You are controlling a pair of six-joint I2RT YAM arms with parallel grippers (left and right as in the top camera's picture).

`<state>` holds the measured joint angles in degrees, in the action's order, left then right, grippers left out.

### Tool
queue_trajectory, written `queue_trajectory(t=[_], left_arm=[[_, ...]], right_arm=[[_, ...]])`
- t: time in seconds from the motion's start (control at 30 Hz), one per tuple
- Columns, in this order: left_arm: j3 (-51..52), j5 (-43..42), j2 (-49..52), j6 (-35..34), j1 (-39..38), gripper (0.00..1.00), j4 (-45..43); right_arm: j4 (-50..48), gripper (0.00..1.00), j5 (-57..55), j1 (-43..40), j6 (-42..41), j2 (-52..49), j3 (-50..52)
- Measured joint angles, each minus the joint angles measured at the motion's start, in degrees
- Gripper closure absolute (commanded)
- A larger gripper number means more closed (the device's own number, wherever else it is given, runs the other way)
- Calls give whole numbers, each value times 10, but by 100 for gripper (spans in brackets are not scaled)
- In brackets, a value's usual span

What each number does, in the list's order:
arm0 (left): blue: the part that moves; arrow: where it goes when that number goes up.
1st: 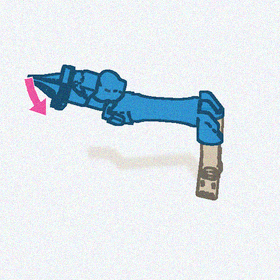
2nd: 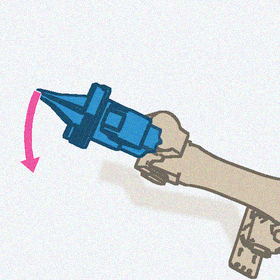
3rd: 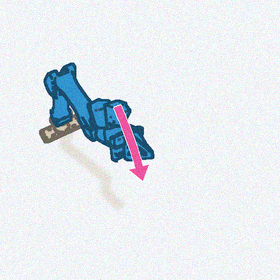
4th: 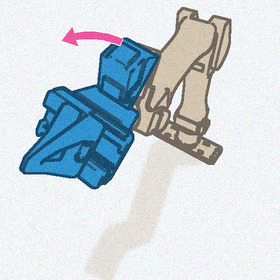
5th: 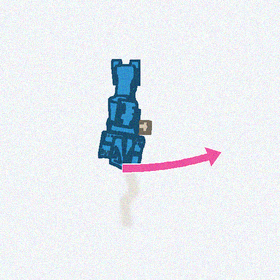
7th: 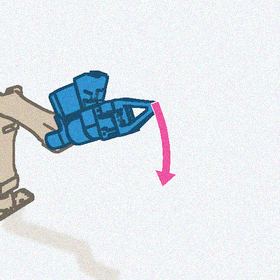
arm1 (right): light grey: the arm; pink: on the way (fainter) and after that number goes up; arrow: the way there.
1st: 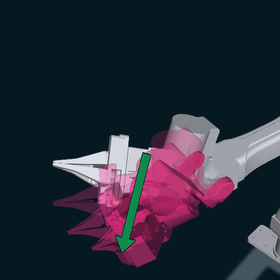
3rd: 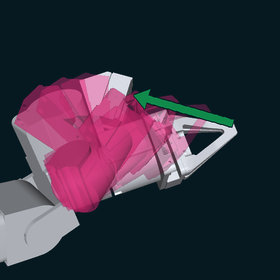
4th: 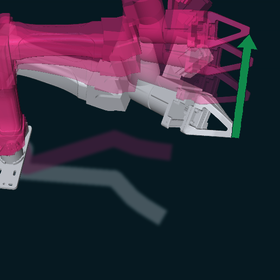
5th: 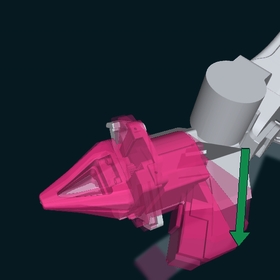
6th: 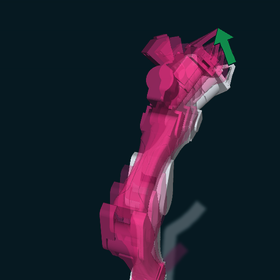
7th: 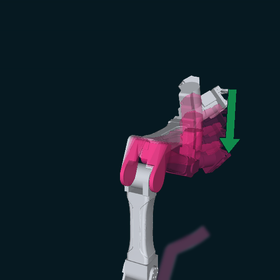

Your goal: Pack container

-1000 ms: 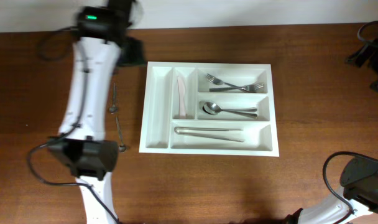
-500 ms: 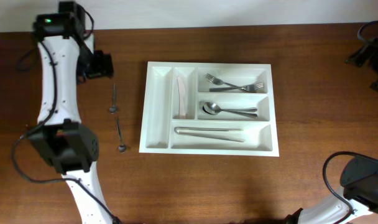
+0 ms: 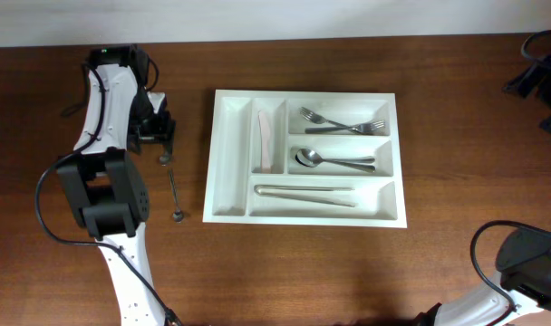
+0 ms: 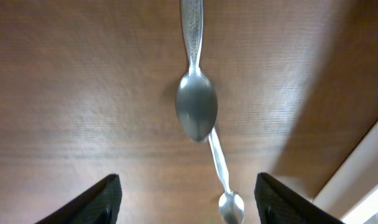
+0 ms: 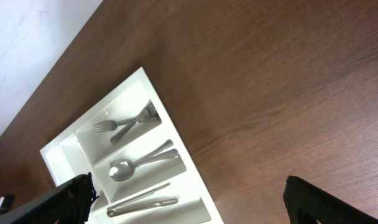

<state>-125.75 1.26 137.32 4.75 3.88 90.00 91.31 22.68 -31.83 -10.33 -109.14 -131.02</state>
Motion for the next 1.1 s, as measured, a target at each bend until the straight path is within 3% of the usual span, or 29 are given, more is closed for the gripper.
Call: queue_trajectory(t=[0.07,0.37,0.43,0.5,0.57,0.8,1.1], left_arm=[[1,2,1,3,-1,50,7],[1,104,1,2,-59,51,-3],[1,136,1,2,-82,48,-9],[1,177,1,-3,-109,37,-17],[1,224,1,-16,-128,34,-20],[3,312,1,-37,-145,34,4],[111,309,2,-49,-142,35,4]], right_arm=[[0,1,0,0,0,0,0],[0,1,0,0,0,0,0],[0,1,0,0,0,0,0],[0,1,0,0,0,0,0],[0,2,0,0,0,0,0],[0,1,0,0,0,0,0],[0,1,0,0,0,0,0]])
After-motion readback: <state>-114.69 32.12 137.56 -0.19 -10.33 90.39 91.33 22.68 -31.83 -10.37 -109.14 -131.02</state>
